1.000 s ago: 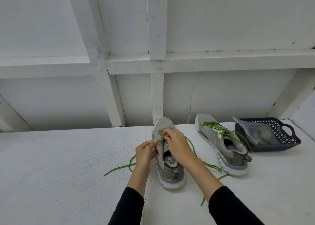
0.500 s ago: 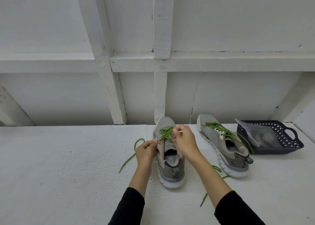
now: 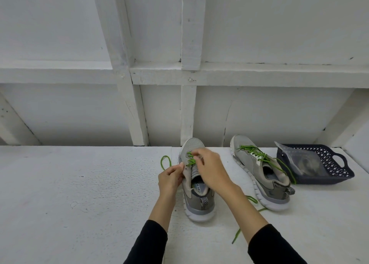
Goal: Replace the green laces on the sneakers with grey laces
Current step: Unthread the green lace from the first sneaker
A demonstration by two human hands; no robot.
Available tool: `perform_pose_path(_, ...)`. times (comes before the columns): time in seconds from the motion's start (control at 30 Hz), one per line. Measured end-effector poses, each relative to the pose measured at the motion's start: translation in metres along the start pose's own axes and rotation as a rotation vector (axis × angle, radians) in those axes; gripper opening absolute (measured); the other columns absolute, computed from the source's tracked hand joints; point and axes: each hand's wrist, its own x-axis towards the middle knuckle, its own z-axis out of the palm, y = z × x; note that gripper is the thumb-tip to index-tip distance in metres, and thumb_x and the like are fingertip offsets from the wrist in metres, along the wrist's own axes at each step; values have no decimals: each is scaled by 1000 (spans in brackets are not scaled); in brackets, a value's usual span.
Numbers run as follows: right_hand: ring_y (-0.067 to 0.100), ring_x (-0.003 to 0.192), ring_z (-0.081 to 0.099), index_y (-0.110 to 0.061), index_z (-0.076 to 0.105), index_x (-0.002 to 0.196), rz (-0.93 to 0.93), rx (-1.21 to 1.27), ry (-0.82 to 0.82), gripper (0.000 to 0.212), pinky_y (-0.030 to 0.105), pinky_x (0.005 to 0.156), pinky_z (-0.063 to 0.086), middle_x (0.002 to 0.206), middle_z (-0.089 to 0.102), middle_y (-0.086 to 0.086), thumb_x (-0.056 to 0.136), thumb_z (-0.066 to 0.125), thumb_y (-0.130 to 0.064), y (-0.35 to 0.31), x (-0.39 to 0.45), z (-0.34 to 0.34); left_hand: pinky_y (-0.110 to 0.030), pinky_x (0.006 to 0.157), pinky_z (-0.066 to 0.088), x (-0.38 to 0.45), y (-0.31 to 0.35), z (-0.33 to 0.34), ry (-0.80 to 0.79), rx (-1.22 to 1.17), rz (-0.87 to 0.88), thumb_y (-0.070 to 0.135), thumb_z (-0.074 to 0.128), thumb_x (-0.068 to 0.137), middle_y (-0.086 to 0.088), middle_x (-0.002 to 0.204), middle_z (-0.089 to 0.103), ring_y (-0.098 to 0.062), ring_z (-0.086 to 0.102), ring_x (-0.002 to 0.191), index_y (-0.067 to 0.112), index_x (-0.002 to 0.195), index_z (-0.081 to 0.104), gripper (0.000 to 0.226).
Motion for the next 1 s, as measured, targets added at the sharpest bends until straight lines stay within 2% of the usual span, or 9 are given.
perform_pose_path(0.1,25,90,60,-12,63,106,66,-304,-199,18,34,75,48,101,65,7,99,49,-21,2,-1,7,-21,67,57,-1,0,0,6,-1,1,14,71,87,-13,86,74,-22,69,82,3,86,74,11)
perform_pose_path(0.2,25,80,59,-7,62,92,94,-270,-169,20,33,68,45,88,64,9,98,50,-21,1,-1,12,-27,73,57,1,-2,0,15,13,8,15,72,87,-13,86,74,-23,69,82,4,84,74,11)
perform_pose_path(0.37,5,77,62,-16,57,79,228,310,-21,20,11,71,45,81,64,-4,98,52,-16,5,1,2,-33,80,56,4,-4,0,42,16,16,14,73,86,-14,85,72,-24,66,82,6,81,75,9)
perform_pose_path(0.47,20,95,69,-13,51,83,300,885,48,23,32,89,54,96,71,6,103,42,-16,8,0,-11,-35,82,54,4,-5,0,36,25,22,14,73,86,-12,84,71,-24,65,81,7,78,74,11)
perform_pose_path(0.57,18,60,61,-10,46,83,342,1090,127,24,34,73,58,68,60,4,105,37,-13,11,0,-25,-37,84,54,4,-5,0,34,32,27,14,72,86,-11,81,69,-23,63,81,8,75,74,13)
perform_pose_path(0.63,9,45,35,-11,45,80,388,1003,170,25,23,49,44,60,40,0,104,39,-15,17,0,-26,-37,84,55,3,-5,0,34,45,33,16,73,86,-9,79,70,-22,64,79,9,75,74,14)
perform_pose_path(0.7,6,43,26,-14,48,78,397,781,181,26,19,43,26,58,35,-3,102,42,-18,22,1,-24,-35,81,55,4,-6,-1,34,50,37,17,73,86,-8,78,70,-22,64,79,10,75,74,14)
perform_pose_path(0.87,4,47,38,-18,60,81,219,263,79,19,27,52,32,56,51,-9,97,51,-24,22,-5,-16,-33,79,57,6,-6,-2,28,56,45,15,72,87,-10,82,71,-24,65,81,9,76,74,13)
perform_pose_path(1.0,11,88,56,-30,64,94,164,46,-6,13,34,78,47,94,57,-8,96,51,-33,21,-7,-11,-34,80,57,6,-7,-3,15,78,64,17,72,87,-14,86,72,-24,66,81,7,80,74,12)
